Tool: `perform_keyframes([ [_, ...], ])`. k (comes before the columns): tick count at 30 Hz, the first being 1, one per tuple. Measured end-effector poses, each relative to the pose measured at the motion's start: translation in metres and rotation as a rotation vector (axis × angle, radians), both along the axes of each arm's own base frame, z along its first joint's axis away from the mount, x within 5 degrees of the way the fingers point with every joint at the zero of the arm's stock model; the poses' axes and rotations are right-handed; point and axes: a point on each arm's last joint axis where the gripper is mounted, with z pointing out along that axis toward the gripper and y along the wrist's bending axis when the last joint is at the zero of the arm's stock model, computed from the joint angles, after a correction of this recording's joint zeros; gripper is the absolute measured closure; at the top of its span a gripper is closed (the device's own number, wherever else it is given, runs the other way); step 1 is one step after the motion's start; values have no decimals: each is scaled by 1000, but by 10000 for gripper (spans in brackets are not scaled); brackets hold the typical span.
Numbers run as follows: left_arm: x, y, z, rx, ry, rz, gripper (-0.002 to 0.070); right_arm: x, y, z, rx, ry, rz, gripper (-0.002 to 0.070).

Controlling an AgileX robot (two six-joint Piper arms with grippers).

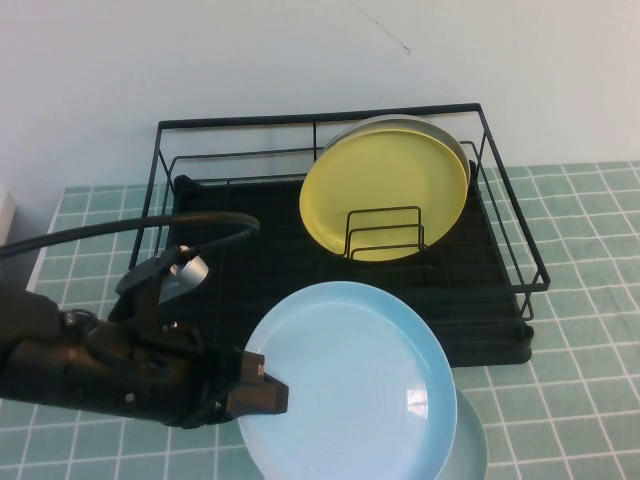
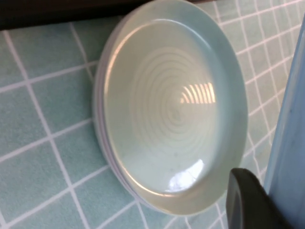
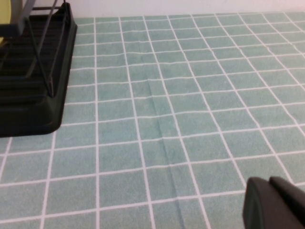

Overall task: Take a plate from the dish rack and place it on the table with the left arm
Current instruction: Place the plate from the table

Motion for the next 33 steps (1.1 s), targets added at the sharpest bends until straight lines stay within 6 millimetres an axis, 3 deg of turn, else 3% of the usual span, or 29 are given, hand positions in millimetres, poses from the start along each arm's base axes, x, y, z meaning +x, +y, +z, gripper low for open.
perform_keyframes([
  [5, 10, -2, -13, 3, 39, 42, 578, 0, 0, 0, 0, 0, 0, 678],
  [13, 26, -9, -51, 12, 137, 37, 578, 0, 0, 0, 0, 0, 0, 678],
  [21, 31, -15, -56, -54, 100, 4, 566, 0, 0, 0, 0, 0, 0, 678],
  [24, 31, -15, -56, -52, 97, -3, 491, 0, 0, 0, 0, 0, 0, 678],
  [30, 30, -15, -57, -43, 119, 6, 228, 0, 0, 0, 0, 0, 0, 678],
  [33, 30, -15, -55, -46, 127, 20, 179, 0, 0, 0, 0, 0, 0, 678],
])
